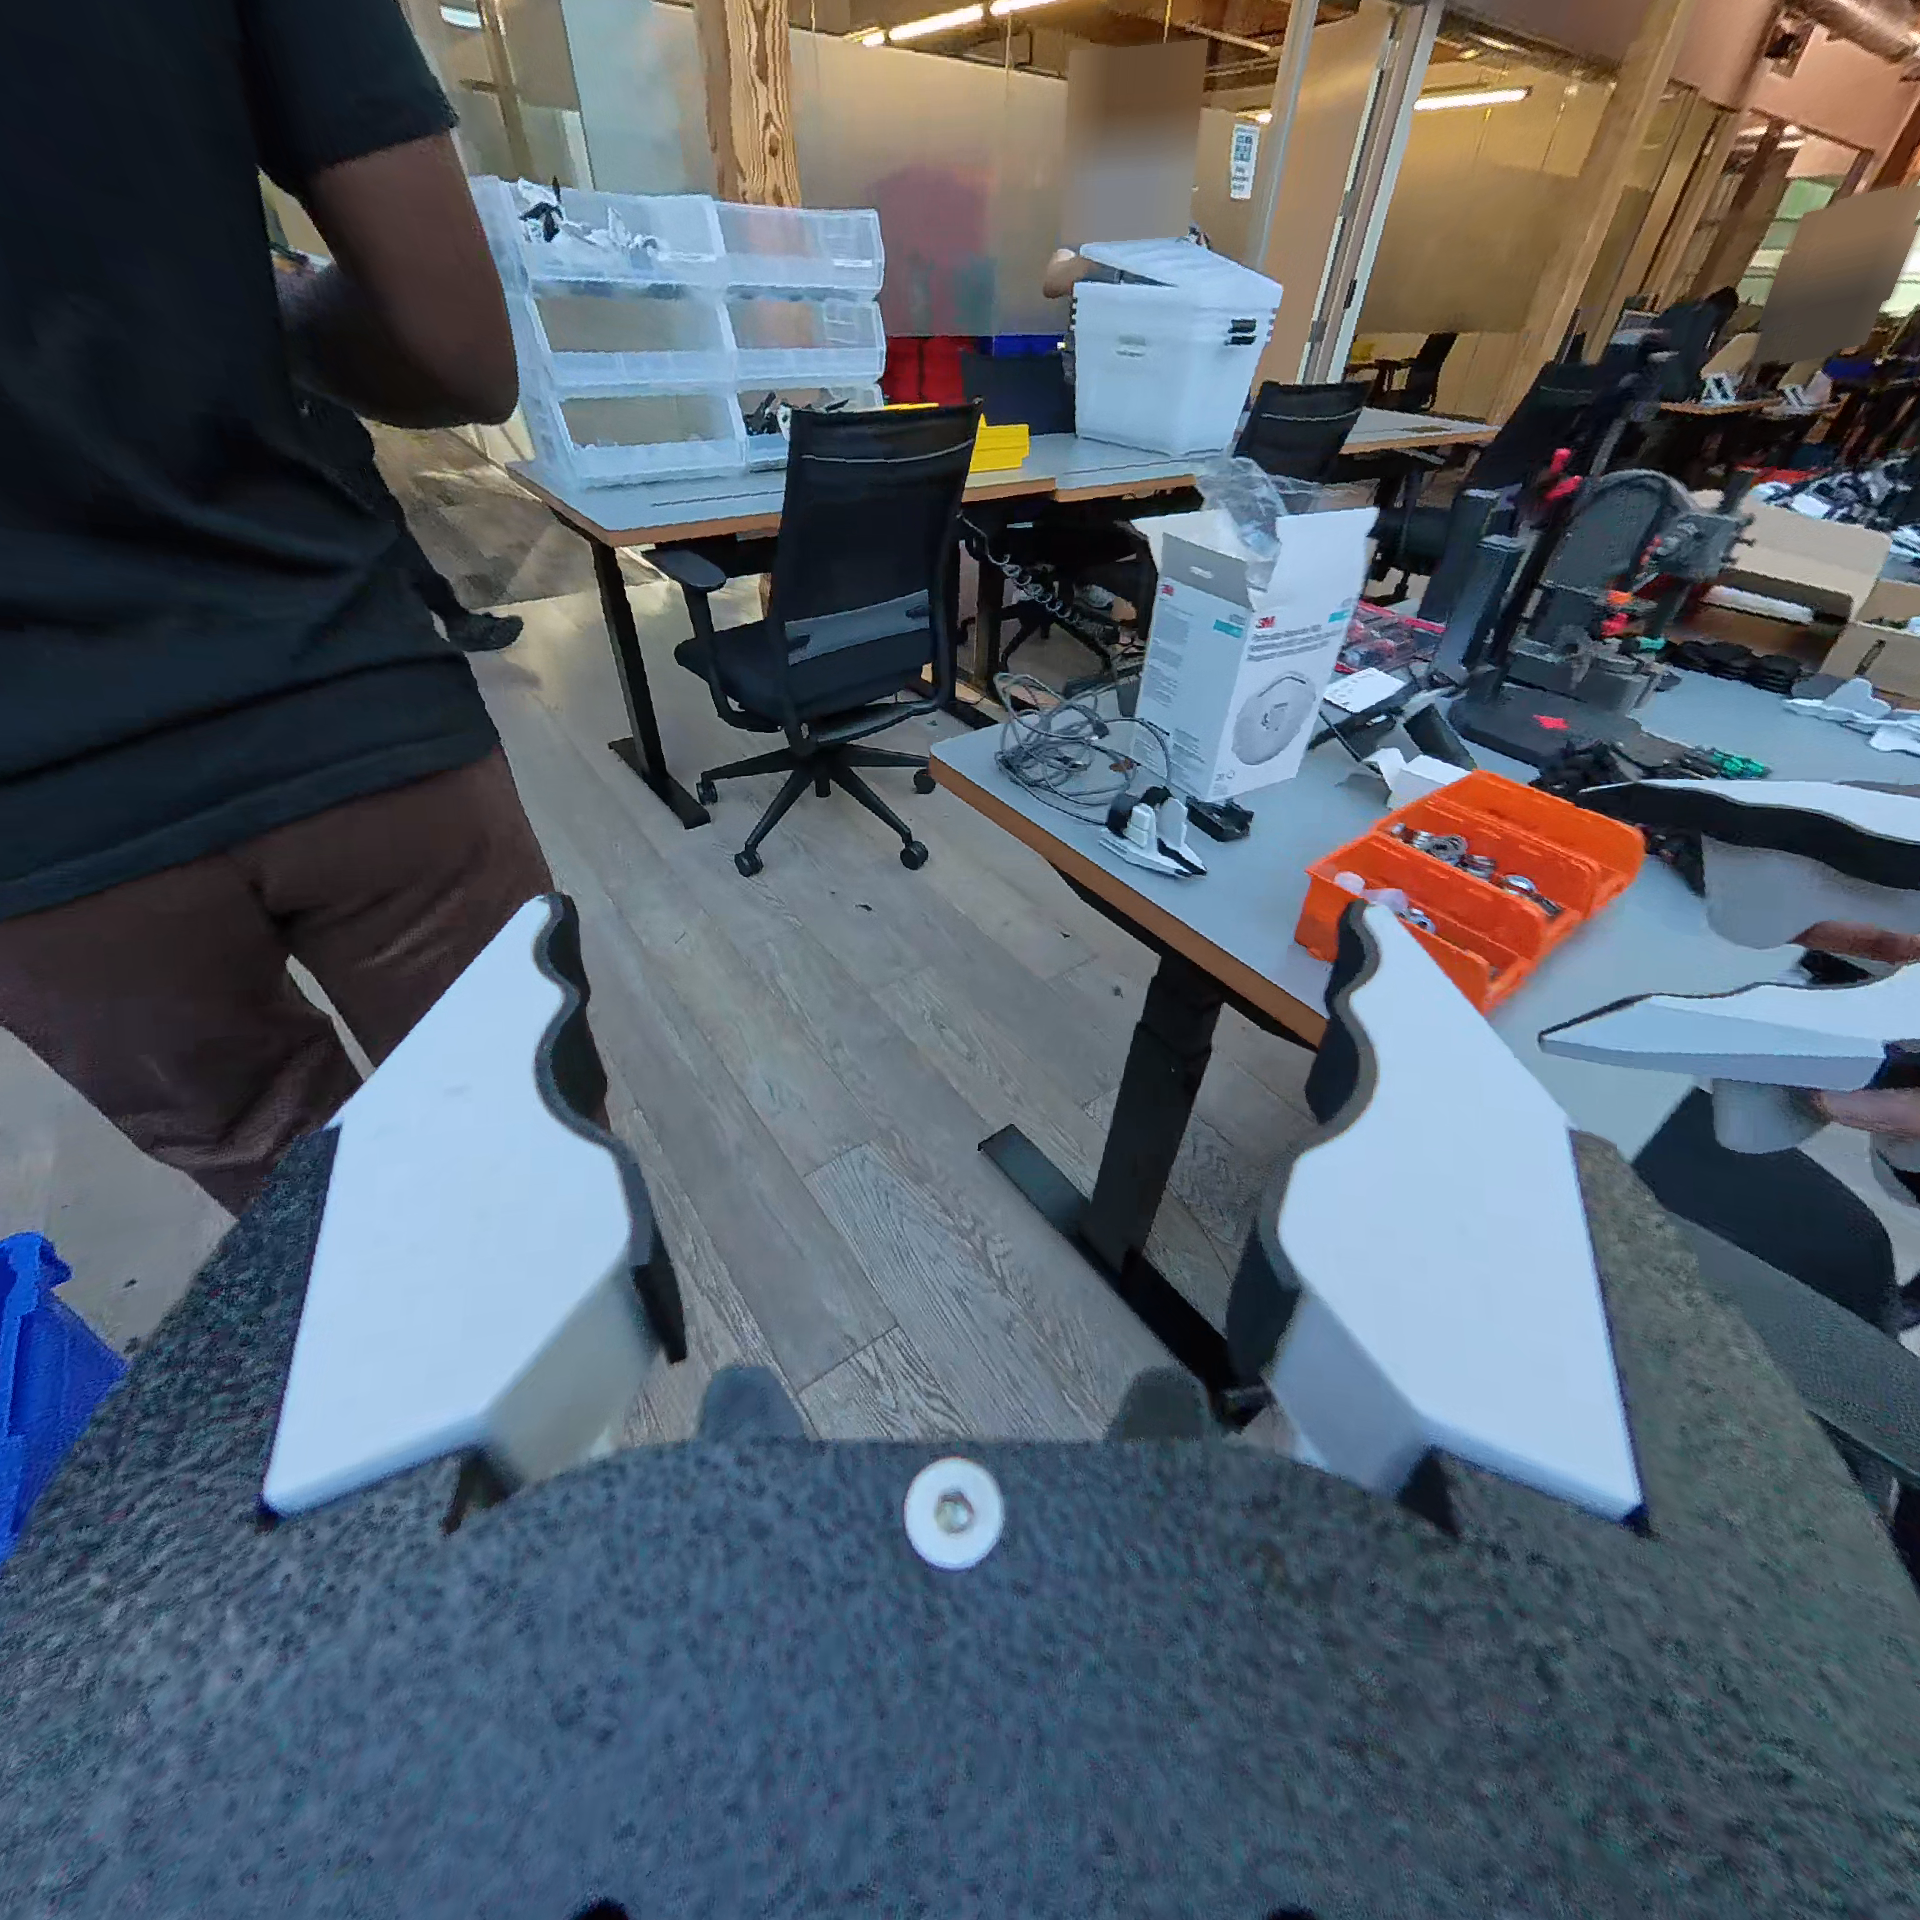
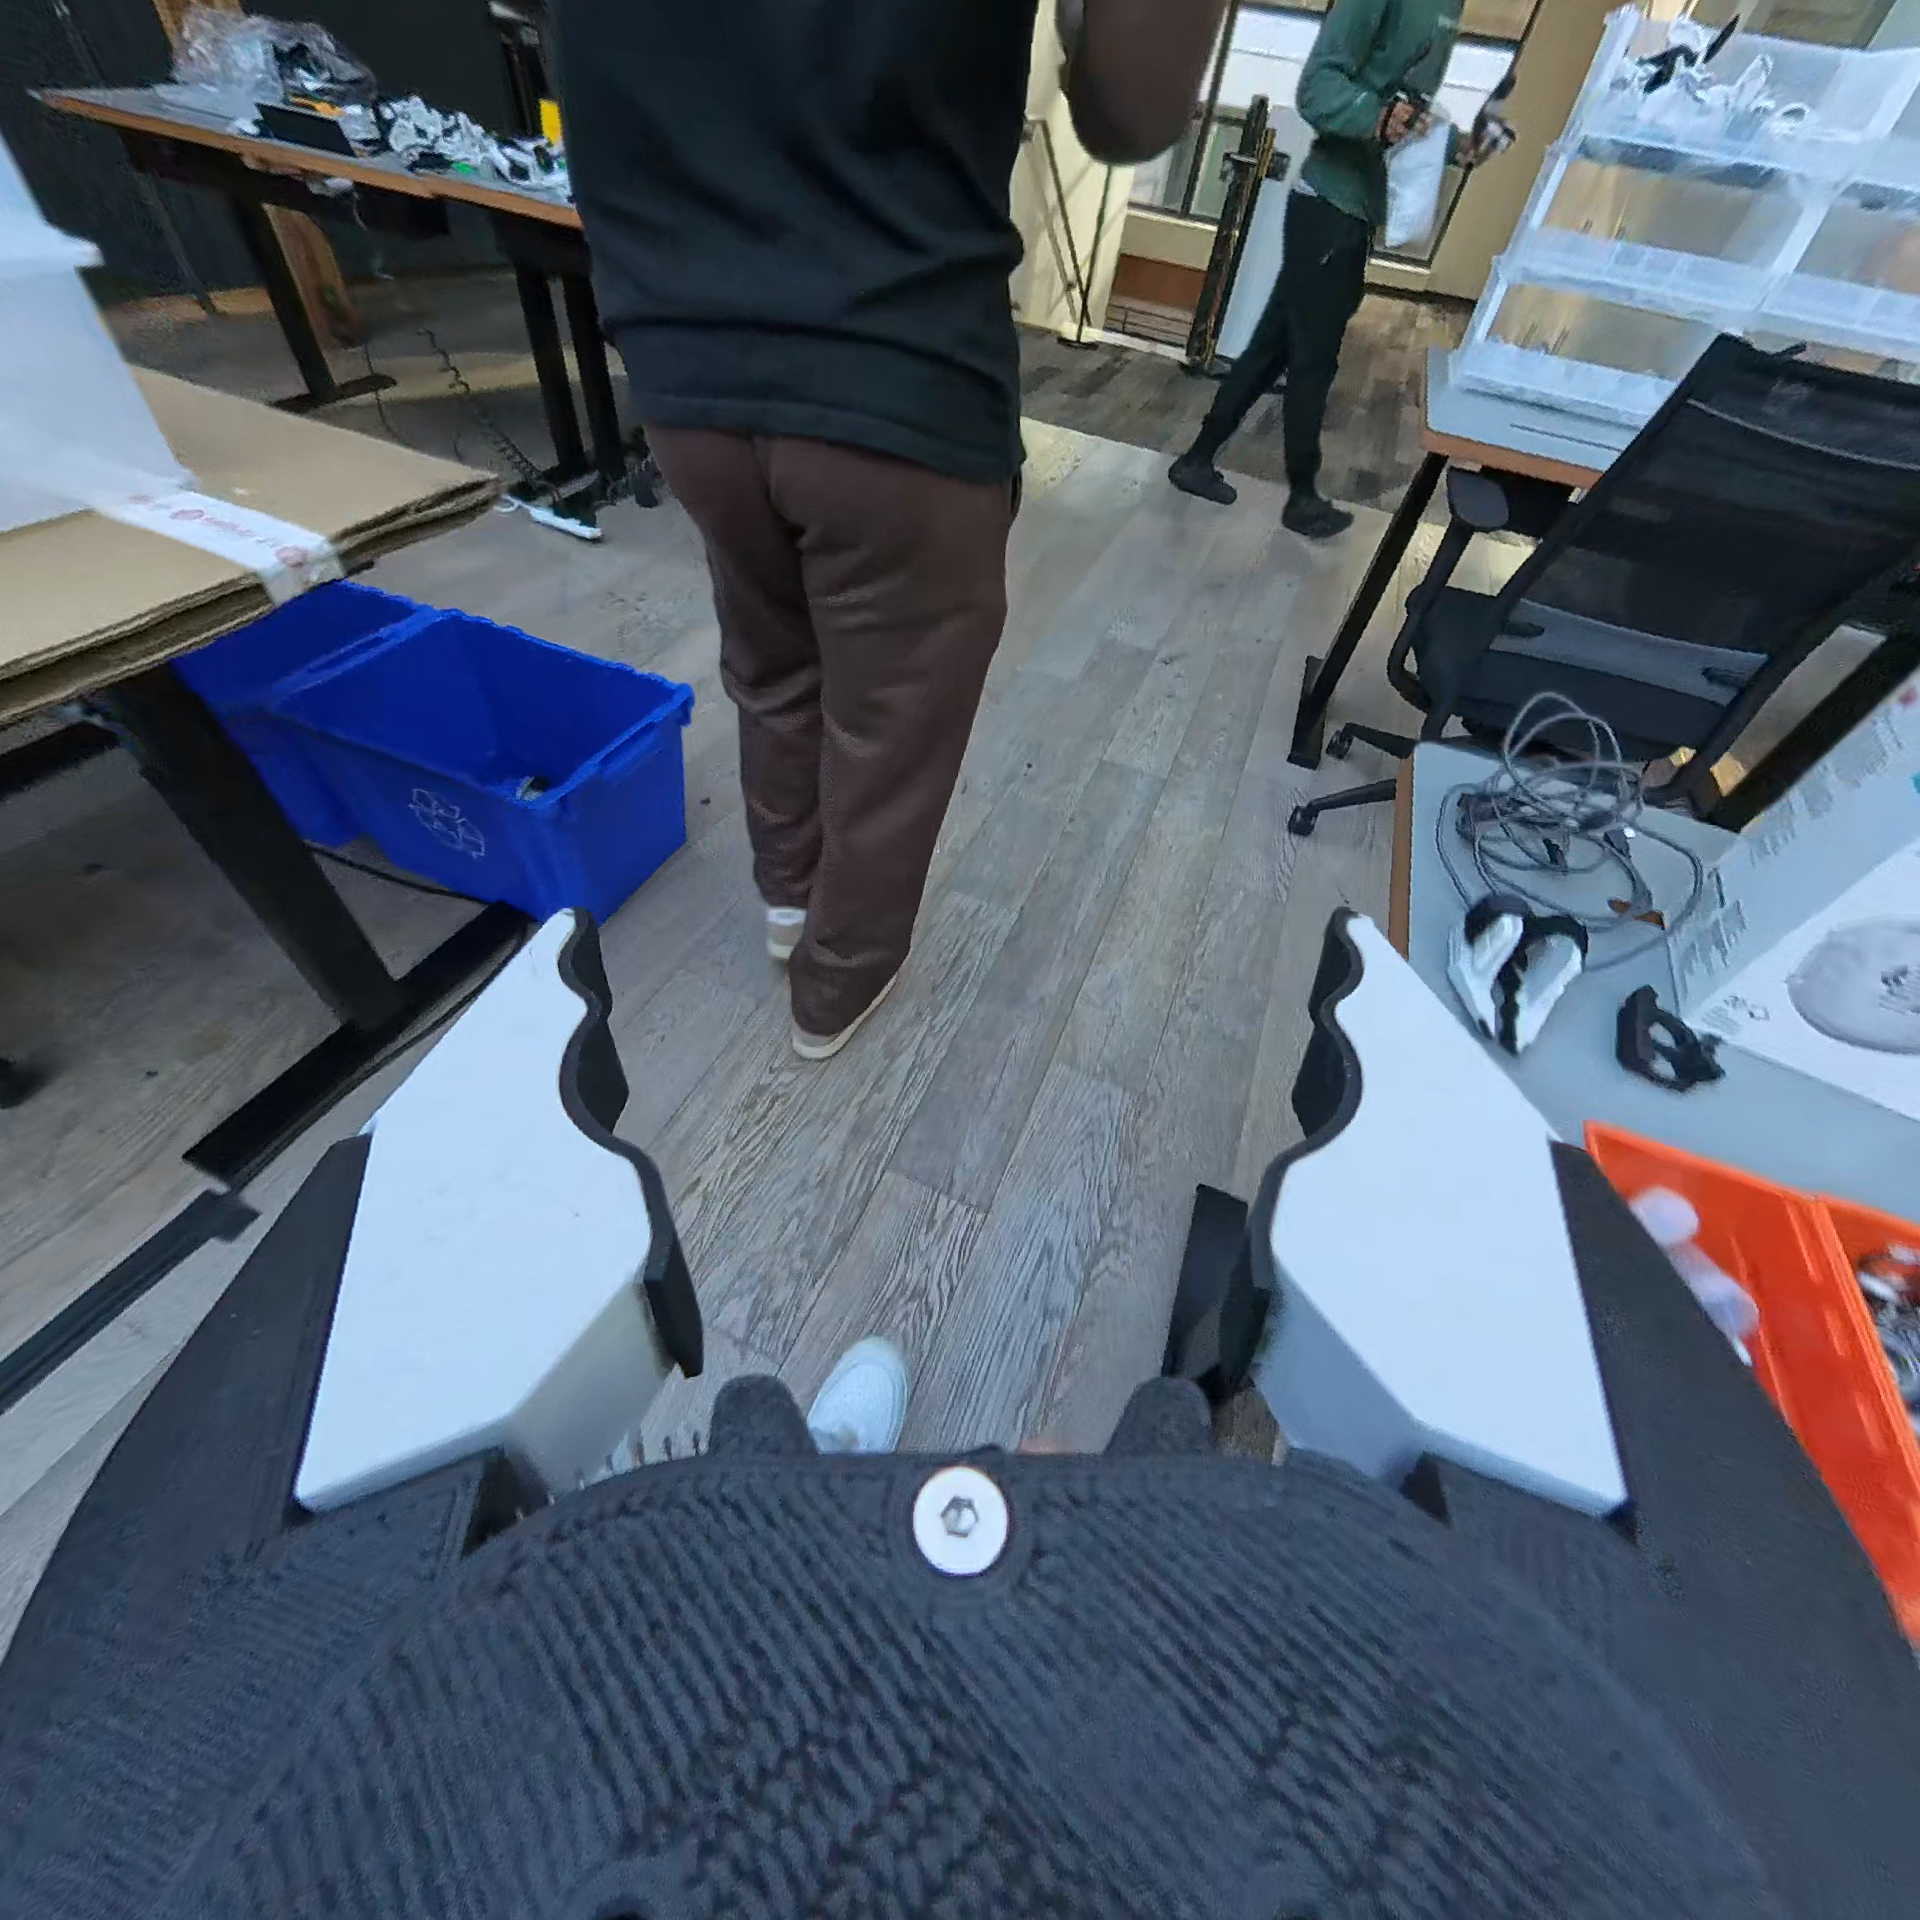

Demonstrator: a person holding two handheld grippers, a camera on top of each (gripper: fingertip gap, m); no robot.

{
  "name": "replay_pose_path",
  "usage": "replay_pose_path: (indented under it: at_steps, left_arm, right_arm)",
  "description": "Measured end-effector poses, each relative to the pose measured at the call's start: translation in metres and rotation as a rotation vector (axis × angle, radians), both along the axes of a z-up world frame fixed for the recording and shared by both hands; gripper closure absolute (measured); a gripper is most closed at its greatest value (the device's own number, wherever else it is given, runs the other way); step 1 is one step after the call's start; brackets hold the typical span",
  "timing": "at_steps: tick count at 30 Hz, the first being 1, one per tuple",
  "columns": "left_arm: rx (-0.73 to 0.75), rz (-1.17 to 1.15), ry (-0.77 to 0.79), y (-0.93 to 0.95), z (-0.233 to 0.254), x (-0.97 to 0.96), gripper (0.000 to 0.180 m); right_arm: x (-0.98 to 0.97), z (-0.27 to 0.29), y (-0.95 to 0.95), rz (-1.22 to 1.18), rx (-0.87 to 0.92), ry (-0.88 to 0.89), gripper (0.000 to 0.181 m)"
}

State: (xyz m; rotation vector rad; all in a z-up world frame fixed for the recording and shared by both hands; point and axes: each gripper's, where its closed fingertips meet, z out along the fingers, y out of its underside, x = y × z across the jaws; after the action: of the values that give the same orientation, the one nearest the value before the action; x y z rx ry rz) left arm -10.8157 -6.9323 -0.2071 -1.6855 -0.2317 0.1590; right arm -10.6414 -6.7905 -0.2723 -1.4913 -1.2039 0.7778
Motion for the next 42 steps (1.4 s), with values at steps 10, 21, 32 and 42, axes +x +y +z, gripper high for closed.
replay_pose_path:
  at_steps: [10,21,32,42]
  left_arm:
    - [-0.037,0.164,-0.009,0.153,0.006,-0.264,0.052]
    - [-0.009,0.236,-0.044,0.292,-0.038,-0.541,0.066]
    - [-0.070,0.097,-0.002,0.496,-0.032,-0.897,0.062]
    - [-0.075,0.099,-0.047,0.660,-0.051,-1.123,0.064]
  right_arm:
    - [-0.300,0.021,0.194,0.159,0.039,0.006,0.063]
    - [-0.574,0.001,0.348,0.185,0.117,-0.038,0.101]
    - [-0.891,0.019,0.551,0.017,0.053,-0.020,0.097]
    - [-1.071,-0.055,0.698,-0.061,0.037,-0.179,0.070]
